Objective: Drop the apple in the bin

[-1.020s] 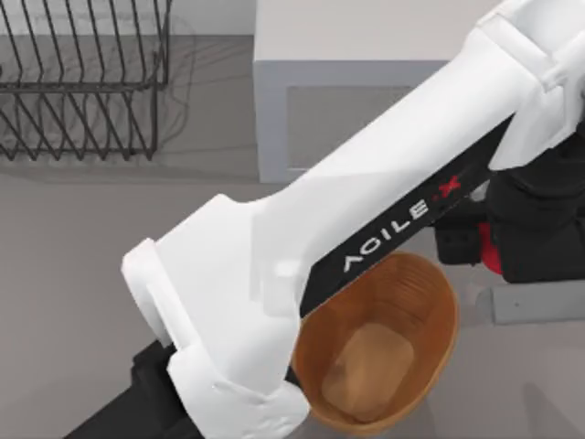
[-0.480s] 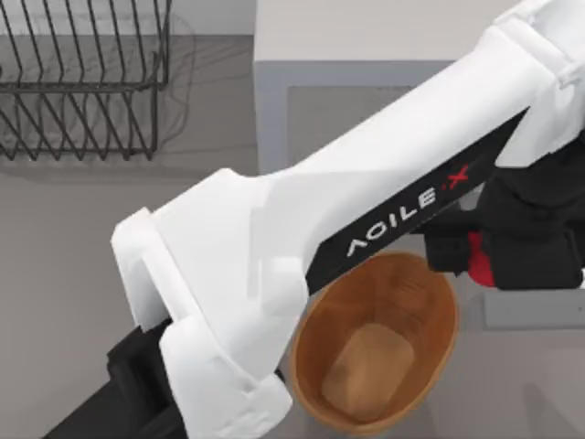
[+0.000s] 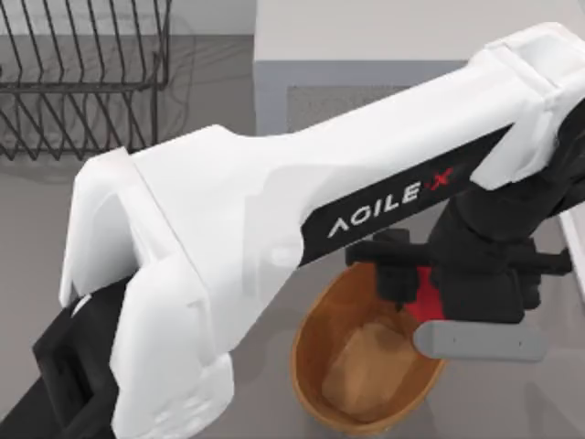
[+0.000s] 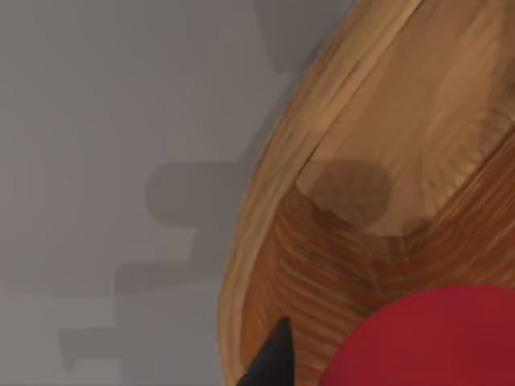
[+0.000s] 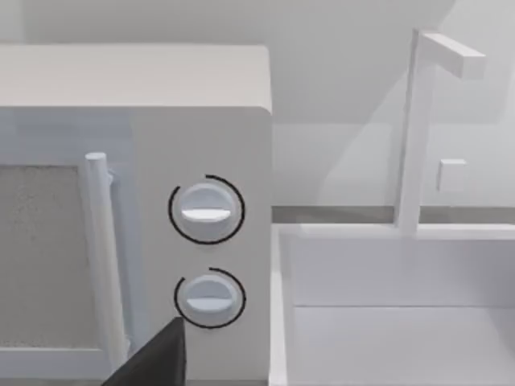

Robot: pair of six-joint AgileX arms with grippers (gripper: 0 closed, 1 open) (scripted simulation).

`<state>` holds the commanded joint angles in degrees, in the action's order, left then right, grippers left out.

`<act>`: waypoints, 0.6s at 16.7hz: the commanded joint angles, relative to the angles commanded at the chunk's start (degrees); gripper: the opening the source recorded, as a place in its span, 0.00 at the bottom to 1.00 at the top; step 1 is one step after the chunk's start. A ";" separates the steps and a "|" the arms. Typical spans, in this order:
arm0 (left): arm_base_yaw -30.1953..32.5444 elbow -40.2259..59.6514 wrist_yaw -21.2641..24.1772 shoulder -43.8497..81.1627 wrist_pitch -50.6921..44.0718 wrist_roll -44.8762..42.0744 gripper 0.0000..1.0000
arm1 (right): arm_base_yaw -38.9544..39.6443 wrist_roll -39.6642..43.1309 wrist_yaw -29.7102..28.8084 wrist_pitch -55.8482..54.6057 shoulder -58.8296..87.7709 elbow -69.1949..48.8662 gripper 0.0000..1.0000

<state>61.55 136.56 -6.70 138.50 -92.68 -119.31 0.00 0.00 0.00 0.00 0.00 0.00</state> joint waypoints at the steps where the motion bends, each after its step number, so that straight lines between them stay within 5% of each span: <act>1: -0.12 -3.58 -0.12 -1.28 0.92 -0.11 0.00 | 0.00 0.00 0.00 0.00 0.00 0.00 1.00; 10: -0.64 -18.60 -0.62 -6.79 4.88 -0.46 0.00 | 0.00 0.00 0.00 0.00 0.00 0.00 1.00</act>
<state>60.90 117.97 -7.32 131.71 -87.80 -119.77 0.00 0.00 0.00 0.00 0.00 0.00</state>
